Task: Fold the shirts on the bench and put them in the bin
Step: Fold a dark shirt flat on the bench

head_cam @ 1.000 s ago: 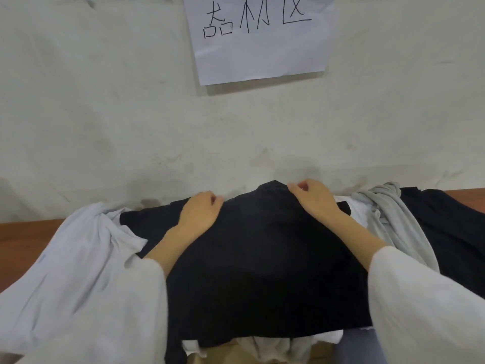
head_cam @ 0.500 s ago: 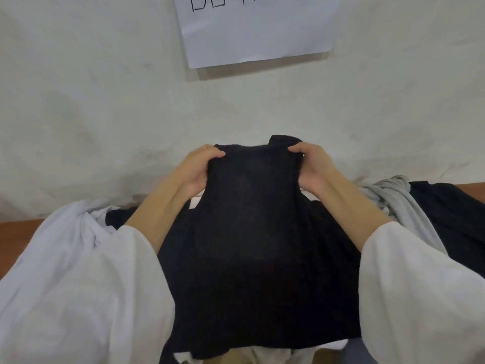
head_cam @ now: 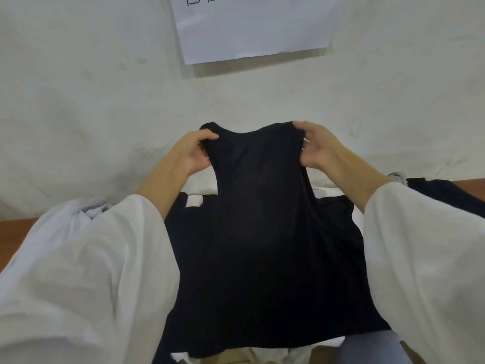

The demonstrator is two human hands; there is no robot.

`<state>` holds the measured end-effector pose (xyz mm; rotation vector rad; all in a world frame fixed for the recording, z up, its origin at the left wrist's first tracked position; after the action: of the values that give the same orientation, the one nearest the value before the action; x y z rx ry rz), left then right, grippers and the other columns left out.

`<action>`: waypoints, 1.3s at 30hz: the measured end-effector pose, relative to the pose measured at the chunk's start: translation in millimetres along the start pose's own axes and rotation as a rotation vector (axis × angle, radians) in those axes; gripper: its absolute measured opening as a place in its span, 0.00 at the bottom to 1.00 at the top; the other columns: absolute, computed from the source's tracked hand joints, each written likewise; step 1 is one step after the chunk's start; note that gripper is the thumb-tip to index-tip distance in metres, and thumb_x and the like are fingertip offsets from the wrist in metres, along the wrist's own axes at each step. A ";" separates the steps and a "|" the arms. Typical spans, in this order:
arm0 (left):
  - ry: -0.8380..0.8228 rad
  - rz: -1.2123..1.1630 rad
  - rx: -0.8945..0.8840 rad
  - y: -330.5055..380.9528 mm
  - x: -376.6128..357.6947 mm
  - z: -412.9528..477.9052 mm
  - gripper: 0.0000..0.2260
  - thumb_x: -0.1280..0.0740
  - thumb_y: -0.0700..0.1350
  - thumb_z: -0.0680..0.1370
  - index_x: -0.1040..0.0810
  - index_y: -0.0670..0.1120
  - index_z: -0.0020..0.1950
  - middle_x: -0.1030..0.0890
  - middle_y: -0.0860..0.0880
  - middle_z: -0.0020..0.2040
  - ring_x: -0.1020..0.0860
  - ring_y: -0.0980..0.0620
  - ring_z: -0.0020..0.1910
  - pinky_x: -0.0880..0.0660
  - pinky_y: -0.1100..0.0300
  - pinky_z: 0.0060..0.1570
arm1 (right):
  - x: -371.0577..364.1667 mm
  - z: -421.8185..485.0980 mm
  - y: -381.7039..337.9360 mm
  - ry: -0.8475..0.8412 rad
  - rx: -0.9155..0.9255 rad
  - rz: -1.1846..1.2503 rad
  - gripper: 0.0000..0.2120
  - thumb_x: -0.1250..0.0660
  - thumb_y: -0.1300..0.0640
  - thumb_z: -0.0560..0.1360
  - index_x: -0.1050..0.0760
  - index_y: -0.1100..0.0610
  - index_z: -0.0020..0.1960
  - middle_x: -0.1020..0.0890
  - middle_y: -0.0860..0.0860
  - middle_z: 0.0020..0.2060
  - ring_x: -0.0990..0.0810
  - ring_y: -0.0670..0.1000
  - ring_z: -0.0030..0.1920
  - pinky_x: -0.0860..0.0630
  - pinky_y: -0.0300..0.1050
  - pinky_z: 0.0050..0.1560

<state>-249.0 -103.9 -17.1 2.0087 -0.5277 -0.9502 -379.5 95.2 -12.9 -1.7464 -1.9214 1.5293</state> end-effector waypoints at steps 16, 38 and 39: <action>0.331 0.133 -0.395 103.3 31.1 50.1 0.10 0.35 0.30 0.76 0.21 0.39 0.55 0.19 0.43 0.51 0.18 0.47 0.50 0.20 0.56 0.50 | -41.4 44.2 -63.4 -0.039 0.276 -0.282 0.04 0.35 0.61 0.78 0.24 0.54 0.48 0.19 0.50 0.45 0.20 0.48 0.45 0.22 0.42 0.42; -0.088 1.463 0.046 -32.0 125.0 -118.9 0.06 0.31 0.44 0.76 0.22 0.49 0.53 0.21 0.47 0.43 0.23 0.53 0.37 0.26 0.64 0.35 | 146.5 -74.7 36.8 0.057 0.086 -1.627 0.14 0.33 0.46 0.75 0.24 0.56 0.40 0.22 0.49 0.36 0.25 0.48 0.39 0.33 0.37 0.38; -0.067 1.508 0.006 -32.8 125.9 -117.8 0.07 0.31 0.44 0.76 0.24 0.49 0.53 0.22 0.48 0.43 0.24 0.52 0.38 0.27 0.64 0.36 | 148.5 -74.1 38.1 0.050 0.075 -1.602 0.16 0.32 0.47 0.75 0.27 0.57 0.37 0.24 0.49 0.33 0.26 0.49 0.37 0.34 0.39 0.37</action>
<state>-77.7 -107.6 -55.0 1.0130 -1.6883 -0.0353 -352.5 249.5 -79.7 0.1133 -2.0821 0.7804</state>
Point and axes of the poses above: each hand's wrist, its own z-axis towards the middle knuckle, its own x-axis out of the back of the hand, y = z × x, the point moved 10 cm from there along z, towards the middle knuckle
